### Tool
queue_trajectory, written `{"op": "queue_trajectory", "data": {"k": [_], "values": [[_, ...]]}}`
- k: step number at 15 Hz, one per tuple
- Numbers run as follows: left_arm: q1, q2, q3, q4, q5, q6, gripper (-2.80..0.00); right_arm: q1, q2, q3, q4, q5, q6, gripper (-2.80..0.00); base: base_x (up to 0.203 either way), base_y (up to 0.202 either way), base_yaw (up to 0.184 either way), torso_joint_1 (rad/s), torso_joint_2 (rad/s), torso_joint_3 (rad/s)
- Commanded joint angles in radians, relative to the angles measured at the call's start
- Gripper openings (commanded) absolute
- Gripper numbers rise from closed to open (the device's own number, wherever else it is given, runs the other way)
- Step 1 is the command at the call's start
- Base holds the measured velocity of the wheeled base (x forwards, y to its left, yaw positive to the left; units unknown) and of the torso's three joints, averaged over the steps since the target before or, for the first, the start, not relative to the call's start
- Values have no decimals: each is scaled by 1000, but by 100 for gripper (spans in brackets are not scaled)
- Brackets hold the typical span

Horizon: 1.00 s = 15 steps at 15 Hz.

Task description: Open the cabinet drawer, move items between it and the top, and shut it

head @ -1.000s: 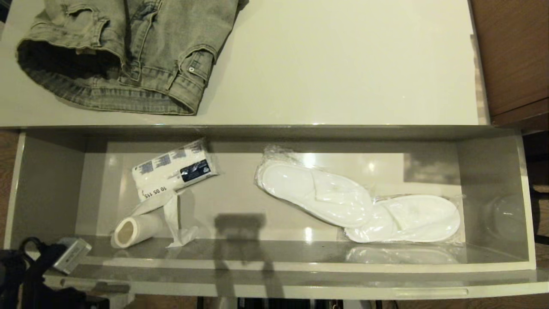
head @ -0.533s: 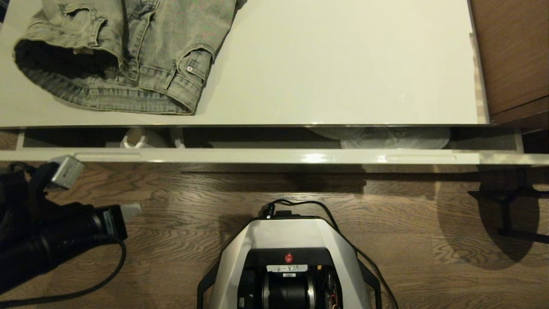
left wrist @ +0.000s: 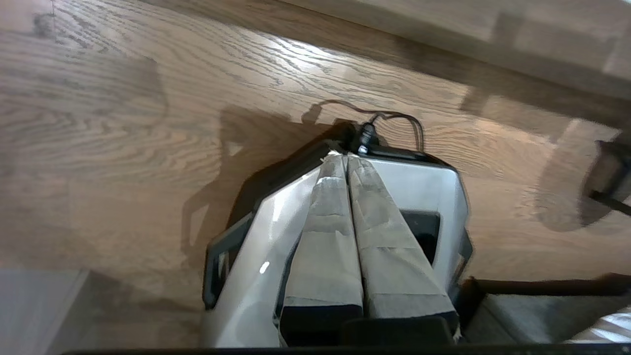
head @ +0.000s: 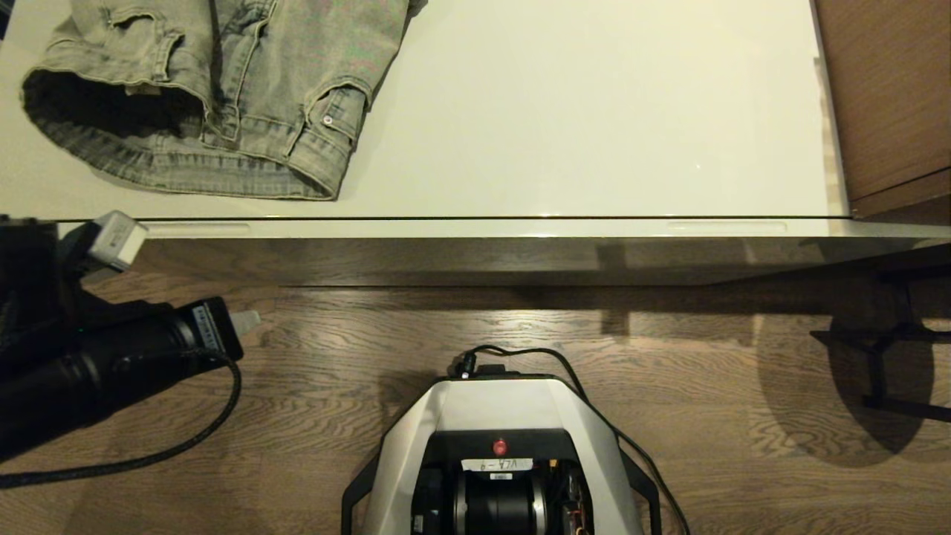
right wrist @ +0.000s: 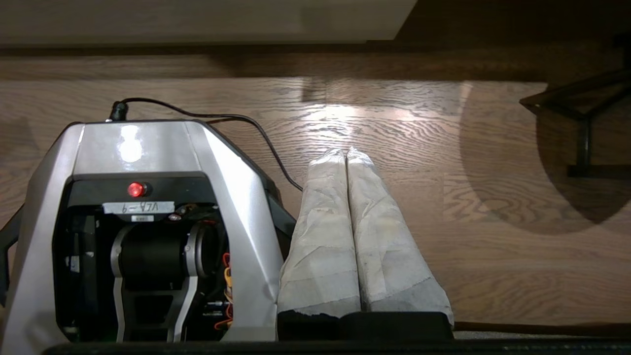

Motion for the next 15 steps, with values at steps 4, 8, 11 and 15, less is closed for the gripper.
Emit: {"op": "queue_trajectory", "data": {"k": [4,8,11,15], "values": [[7,-234,-9,193,5,-5,-280,0,2,2,0,0,0,-280,0,0,0,0,0,0],[87,-577,-26,470,-6,72,-280,0,2,2,0,0,0,-280,0,0,0,0,0,0],[152,-840,-22,737,-26,142,-280,0,2,2,0,0,0,-280,0,0,0,0,0,0],[282,-1056,55,1018,-165,194,-280,0,2,2,0,0,0,-280,0,0,0,0,0,0]]}}
